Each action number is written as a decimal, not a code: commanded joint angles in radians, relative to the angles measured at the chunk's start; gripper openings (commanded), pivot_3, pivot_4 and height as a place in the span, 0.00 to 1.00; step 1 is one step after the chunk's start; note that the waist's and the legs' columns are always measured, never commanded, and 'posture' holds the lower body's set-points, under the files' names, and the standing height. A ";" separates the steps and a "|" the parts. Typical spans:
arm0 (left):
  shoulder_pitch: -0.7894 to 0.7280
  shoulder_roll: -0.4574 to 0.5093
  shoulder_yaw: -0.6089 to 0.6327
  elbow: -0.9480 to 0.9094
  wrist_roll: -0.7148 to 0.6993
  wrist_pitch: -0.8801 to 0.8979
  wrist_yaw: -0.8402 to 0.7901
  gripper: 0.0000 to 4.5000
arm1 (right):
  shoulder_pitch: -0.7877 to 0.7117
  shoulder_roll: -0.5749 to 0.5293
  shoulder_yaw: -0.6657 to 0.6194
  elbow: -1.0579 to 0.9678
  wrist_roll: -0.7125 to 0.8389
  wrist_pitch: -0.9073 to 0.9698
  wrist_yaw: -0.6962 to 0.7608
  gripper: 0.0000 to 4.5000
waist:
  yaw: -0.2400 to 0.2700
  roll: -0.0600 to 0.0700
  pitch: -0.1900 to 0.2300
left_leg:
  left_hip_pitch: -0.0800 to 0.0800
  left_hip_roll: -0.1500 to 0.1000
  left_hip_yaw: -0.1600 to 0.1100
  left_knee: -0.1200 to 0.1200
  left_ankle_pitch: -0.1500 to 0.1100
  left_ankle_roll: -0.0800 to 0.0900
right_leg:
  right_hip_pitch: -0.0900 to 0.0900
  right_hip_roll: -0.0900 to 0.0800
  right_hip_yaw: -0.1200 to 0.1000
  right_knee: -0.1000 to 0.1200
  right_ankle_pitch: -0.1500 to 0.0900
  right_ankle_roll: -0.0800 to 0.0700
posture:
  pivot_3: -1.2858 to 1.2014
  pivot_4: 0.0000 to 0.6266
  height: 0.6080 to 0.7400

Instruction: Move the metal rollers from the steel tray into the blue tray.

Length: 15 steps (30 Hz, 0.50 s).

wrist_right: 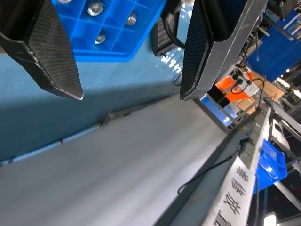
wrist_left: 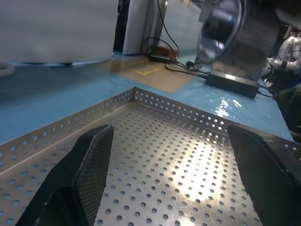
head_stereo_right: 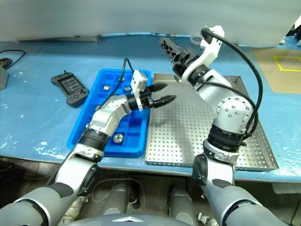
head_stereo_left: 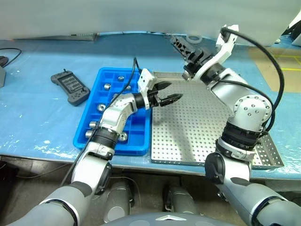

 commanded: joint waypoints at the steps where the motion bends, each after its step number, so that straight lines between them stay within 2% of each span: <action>1: -0.018 -0.019 0.006 -0.032 -0.001 -0.039 0.001 0.90 | 0.005 -0.019 0.029 -0.058 0.012 -0.023 0.002 0.77 | 0.000 0.000 0.000 | 0.000 0.000 0.000 0.000 0.000 0.000 | 0.000 0.000 0.000 0.000 0.000 0.000 | 0.46 0.24 1.00; 7: -0.011 -0.010 -0.022 -0.131 -0.053 0.086 -0.069 0.90 | 0.042 -0.050 0.090 -0.071 -0.017 -0.044 0.040 0.77 | 0.000 0.000 0.000 | 0.000 0.000 0.000 -0.001 0.000 0.001 | -0.001 0.000 0.000 0.000 0.000 0.000 | 0.46 0.24 1.00; 15: -0.028 -0.038 -0.014 -0.111 -0.041 0.087 -0.045 0.90 | 0.050 -0.061 0.126 -0.074 -0.022 -0.072 0.061 0.77 | 0.000 0.000 0.000 | 0.000 0.000 0.000 0.000 0.000 0.001 | 0.000 0.000 0.000 0.000 0.000 0.000 | 0.46 0.24 1.00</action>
